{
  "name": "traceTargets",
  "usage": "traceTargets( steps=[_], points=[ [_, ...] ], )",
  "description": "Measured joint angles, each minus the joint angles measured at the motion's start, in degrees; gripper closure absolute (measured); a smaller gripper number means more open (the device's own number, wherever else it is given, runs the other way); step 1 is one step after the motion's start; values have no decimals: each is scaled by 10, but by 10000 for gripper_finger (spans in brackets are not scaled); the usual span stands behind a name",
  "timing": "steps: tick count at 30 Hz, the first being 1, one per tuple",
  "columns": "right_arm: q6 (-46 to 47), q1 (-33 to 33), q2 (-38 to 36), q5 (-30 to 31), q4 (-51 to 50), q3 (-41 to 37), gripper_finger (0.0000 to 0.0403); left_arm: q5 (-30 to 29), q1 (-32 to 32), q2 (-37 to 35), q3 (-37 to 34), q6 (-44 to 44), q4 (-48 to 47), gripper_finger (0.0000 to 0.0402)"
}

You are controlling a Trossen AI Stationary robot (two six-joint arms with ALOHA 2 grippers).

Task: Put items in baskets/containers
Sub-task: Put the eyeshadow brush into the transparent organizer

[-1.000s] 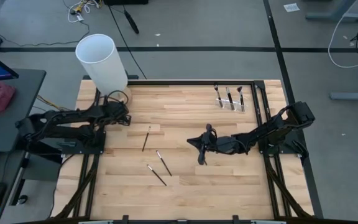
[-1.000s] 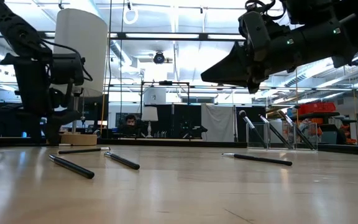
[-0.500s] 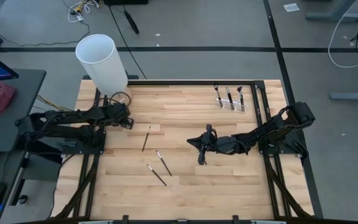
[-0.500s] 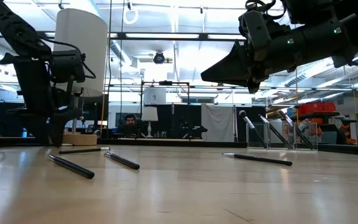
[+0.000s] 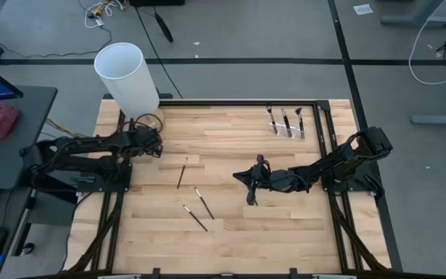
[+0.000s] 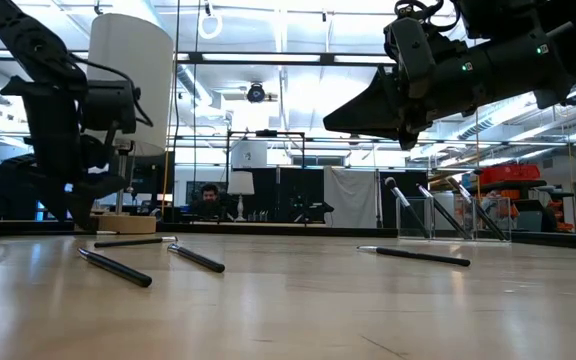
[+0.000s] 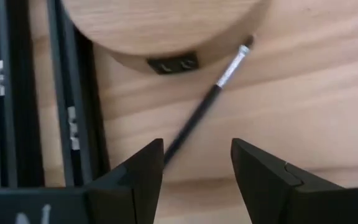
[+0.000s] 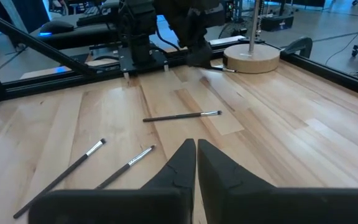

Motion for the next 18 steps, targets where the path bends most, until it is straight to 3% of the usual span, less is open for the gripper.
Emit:
traceTargets(
  steps=[6, 11, 18],
  points=[
    [0, 0, 0, 0, 0, 0, 382, 6, 48, 1, 0, 44, 22, 206],
    [0, 0, 0, 0, 0, 0, 382, 54, 88, 1, 0, 89, 49, 204],
    [2, 0, 0, 0, 0, 0, 382, 80, 111, 1, 0, 98, 49, 171]
  ],
)
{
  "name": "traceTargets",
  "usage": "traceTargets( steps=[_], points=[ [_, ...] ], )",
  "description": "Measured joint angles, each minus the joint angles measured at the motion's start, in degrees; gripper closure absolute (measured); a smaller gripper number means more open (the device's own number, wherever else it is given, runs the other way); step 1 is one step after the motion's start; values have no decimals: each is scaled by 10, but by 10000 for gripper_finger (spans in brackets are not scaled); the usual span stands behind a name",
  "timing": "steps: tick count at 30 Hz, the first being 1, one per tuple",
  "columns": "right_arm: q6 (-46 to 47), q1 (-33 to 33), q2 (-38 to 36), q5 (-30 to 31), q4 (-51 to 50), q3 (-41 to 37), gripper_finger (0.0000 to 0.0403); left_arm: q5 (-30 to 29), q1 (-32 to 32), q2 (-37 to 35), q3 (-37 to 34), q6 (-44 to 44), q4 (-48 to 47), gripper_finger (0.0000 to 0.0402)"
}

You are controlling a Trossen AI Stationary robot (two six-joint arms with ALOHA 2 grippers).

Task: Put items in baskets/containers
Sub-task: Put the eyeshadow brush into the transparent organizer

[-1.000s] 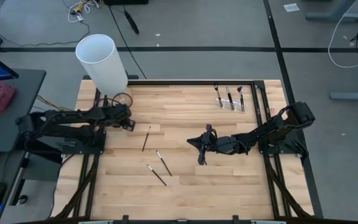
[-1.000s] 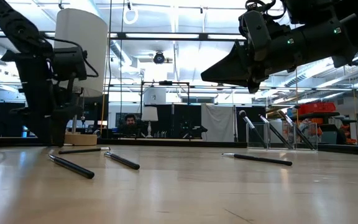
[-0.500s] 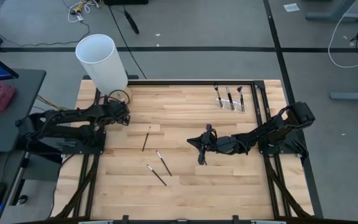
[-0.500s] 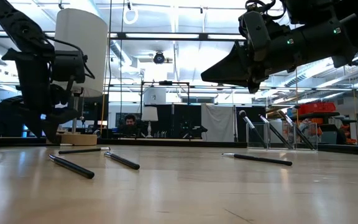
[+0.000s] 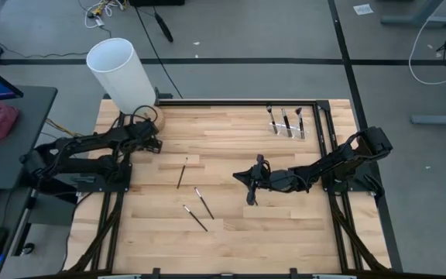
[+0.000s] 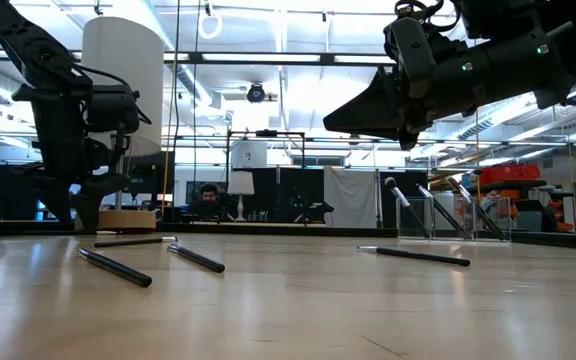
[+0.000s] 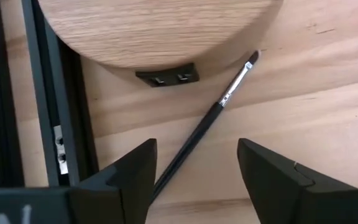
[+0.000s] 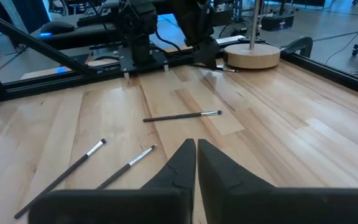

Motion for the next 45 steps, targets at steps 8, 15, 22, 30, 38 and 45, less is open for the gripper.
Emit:
traceTargets(
  steps=[8, 15, 22, 30, 38, 45],
  points=[
    [0, 0, 0, -1, 0, 0, 382, 43, -5, 0, -13, -4, 17, 162],
    [0, 0, 0, -2, 1, 0, 382, 60, -12, -2, -29, -13, 49, 178],
    [0, 0, 0, -2, 5, 0, 382, 91, -39, -2, -29, -24, 52, 190],
    [0, 0, 0, -2, 6, 0, 382, 81, -126, -1, -30, -88, 55, 211],
    [0, 0, 0, -2, 6, 0, 382, 62, -257, 0, -31, -149, 76, 240],
    [0, 0, 0, 0, 6, 0, 382, 33, -363, 1, -32, -162, 123, 285]
  ],
)
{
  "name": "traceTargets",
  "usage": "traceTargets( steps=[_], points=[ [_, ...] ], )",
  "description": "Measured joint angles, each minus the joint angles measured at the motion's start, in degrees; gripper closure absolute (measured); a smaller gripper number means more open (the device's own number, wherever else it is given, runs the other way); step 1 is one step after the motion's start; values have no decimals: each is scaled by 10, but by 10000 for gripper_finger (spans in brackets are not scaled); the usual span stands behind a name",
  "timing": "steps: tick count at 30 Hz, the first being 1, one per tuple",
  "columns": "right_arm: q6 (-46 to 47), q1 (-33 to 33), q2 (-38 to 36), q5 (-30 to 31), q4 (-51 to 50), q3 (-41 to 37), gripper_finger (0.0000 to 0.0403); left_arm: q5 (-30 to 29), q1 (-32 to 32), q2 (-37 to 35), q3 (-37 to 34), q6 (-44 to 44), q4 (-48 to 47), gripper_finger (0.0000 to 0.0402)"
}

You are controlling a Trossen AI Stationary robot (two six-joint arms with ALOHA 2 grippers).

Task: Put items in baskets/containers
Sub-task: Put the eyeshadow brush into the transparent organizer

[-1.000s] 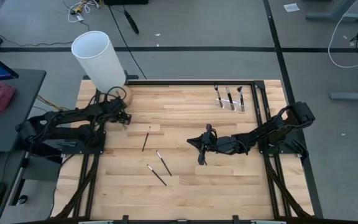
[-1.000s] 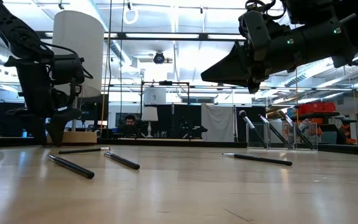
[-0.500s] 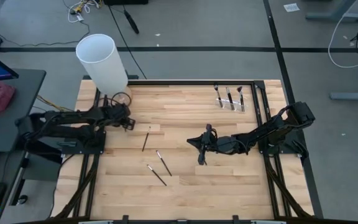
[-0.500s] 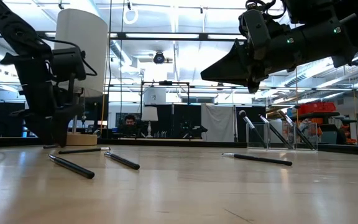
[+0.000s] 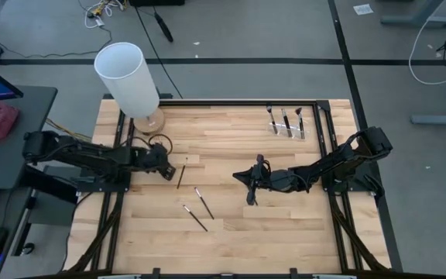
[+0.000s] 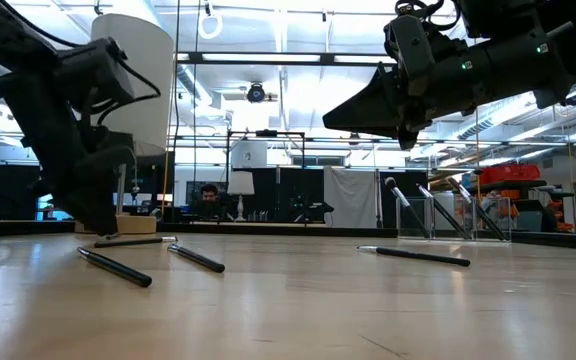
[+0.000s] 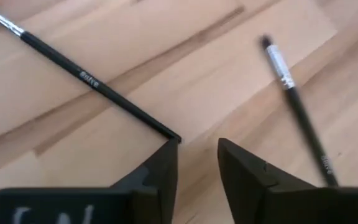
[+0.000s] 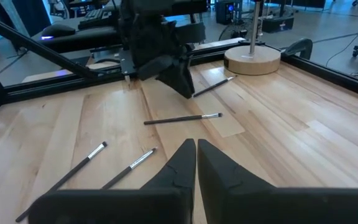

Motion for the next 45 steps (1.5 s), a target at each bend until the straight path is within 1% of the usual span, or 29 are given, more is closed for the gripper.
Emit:
traceTargets(
  steps=[5, 9, 11, 13, 15, 17, 21, 25, 28, 32, 36, 38, 40, 43, 45],
  points=[
    [-2, -1, 0, 0, 2, 0, 382, -52, -42, 17, 0, -22, 12, 336],
    [-2, -2, 0, 0, 2, 0, 382, -70, -53, 37, 0, -45, 12, 380],
    [-2, -2, 0, 0, 2, 0, 382, -69, -54, 41, 0, -57, 11, 394],
    [-2, -2, 0, 0, 2, 0, 382, -76, -54, 40, 0, -70, 11, 397],
    [-2, -2, 0, 0, 2, 0, 382, -96, -51, 36, 0, -80, 11, 390],
    [-3, -2, 0, 0, 2, 0, 382, -110, -44, 36, 2, -83, 18, 368],
    [-3, -5, 0, 0, 2, 0, 382, -134, -27, 37, 2, -85, 39, 298],
    [-3, -11, 0, 0, 2, 0, 382, -182, -11, 37, 2, -85, 93, 224],
    [-3, -17, 0, 0, 2, 0, 382, -209, -1, 56, 2, -73, 134, 191],
    [-2, -20, 0, 1, 5, 0, 382, -216, 12, 106, 3, -64, 188, 185],
    [-2, -19, 0, 0, 6, 0, 382, -240, 23, 160, 3, -52, 231, 199],
    [-2, -19, 0, 0, 7, 0, 382, -247, 31, 186, 2, -48, 266, 206],
    [-2, -20, 0, 0, 7, 0, 382, -245, 38, 208, 2, -34, 309, 212],
    [-2, -20, 0, 0, 9, 0, 382, -222, 47, 240, 3, 8, 388, 215],
    [-2, -20, 0, 0, 10, 0, 382, -211, 54, 258, 12, 25, 404, 215]
  ],
)
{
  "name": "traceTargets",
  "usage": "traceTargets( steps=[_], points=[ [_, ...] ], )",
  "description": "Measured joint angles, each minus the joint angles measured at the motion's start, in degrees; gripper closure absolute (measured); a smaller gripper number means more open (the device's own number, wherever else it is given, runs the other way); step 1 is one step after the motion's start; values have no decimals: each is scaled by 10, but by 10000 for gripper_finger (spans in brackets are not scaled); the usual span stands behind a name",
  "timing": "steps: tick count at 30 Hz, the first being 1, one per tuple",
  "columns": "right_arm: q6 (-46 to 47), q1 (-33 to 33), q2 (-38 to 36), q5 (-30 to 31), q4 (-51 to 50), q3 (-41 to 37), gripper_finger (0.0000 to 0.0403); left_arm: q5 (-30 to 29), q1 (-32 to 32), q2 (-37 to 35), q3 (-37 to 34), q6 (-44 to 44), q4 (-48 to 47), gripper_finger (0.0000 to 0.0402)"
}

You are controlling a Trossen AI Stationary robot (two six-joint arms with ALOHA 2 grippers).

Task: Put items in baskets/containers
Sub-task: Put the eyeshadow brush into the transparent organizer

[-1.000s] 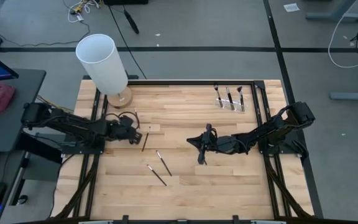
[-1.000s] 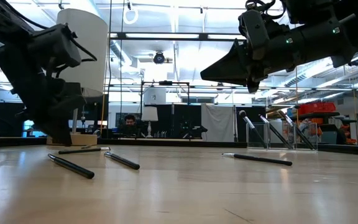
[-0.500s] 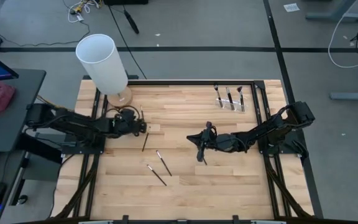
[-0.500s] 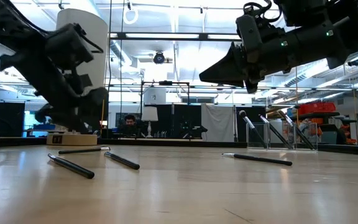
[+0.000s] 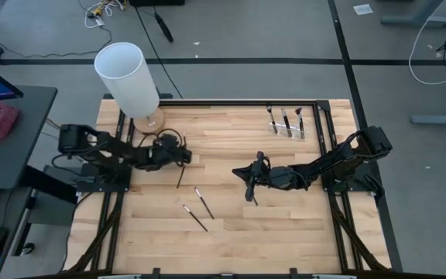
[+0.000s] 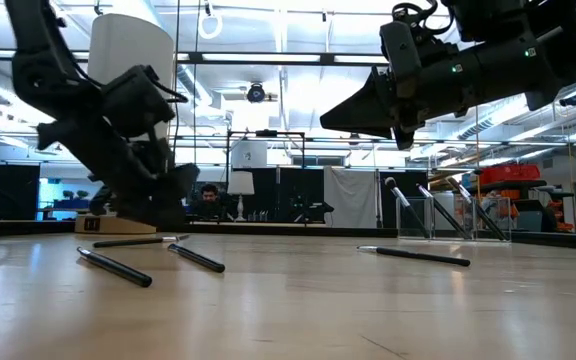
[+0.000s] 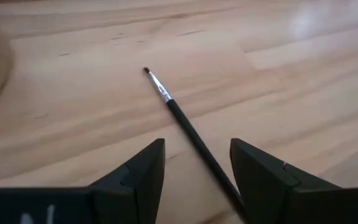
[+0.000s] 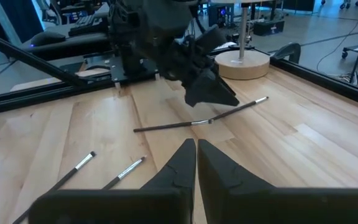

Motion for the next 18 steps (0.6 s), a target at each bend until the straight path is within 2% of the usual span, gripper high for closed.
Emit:
traceTargets(
  steps=[11, 15, 18],
  points=[
    [2, 0, 0, 0, 6, 0, 382, 33, 53, 106, 95, 56, -52, 216],
    [3, 0, 0, 0, 6, 0, 382, 46, 49, 107, 125, 71, -119, 223],
    [3, 0, 0, 0, 6, 0, 382, 65, 44, 105, 128, 103, -127, 247]
  ],
)
